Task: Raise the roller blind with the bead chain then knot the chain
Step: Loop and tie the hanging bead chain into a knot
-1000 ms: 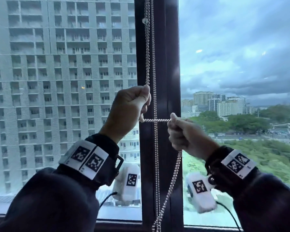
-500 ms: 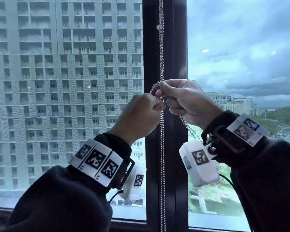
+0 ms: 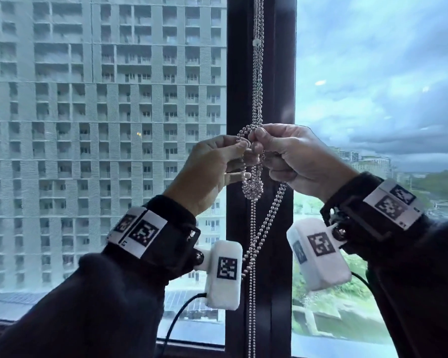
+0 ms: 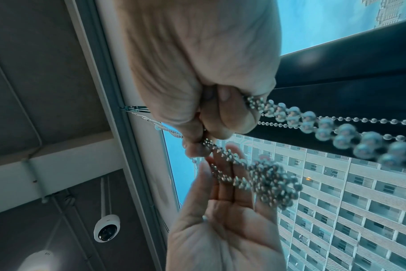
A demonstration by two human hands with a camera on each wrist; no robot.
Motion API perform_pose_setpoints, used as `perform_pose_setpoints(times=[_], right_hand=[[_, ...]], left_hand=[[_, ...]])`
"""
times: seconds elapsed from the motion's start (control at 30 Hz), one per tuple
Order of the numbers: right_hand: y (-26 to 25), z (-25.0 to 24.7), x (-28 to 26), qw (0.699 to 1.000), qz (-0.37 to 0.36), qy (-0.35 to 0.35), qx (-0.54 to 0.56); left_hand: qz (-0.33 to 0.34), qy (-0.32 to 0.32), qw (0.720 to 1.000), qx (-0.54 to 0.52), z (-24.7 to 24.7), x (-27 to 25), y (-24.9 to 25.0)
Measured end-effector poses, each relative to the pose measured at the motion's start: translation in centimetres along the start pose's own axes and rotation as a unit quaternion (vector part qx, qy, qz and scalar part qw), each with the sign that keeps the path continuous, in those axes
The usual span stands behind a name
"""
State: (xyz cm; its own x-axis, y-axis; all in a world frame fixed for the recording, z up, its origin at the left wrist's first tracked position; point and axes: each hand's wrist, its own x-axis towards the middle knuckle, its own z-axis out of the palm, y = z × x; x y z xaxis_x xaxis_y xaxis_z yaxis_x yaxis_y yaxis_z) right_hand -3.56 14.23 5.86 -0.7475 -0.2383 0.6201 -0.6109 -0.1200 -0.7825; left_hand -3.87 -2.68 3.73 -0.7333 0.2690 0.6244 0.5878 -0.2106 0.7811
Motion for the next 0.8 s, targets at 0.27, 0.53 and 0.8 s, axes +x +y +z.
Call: perform_pose_setpoints(times=[0.27,0.53,0.8], right_hand=[[0.2,-1.2,0.0,0.998,-0.006,0.023,-0.050],[0.9,-1.1,0.9,0.981,-0.047,0.097,-0.160],[0.7,-1.1,0.6,0.930,-0.145,0.155,-0.301]], left_hand=[[0.056,-0.052,0.961,-0.266,-0.2,-0.2,1.1],[0.027,-0.060,0.997,-0.038,0.5,0.1,-0.6],[0.061,0.008,0.989,0.132,0.6,1.1,-0.8]])
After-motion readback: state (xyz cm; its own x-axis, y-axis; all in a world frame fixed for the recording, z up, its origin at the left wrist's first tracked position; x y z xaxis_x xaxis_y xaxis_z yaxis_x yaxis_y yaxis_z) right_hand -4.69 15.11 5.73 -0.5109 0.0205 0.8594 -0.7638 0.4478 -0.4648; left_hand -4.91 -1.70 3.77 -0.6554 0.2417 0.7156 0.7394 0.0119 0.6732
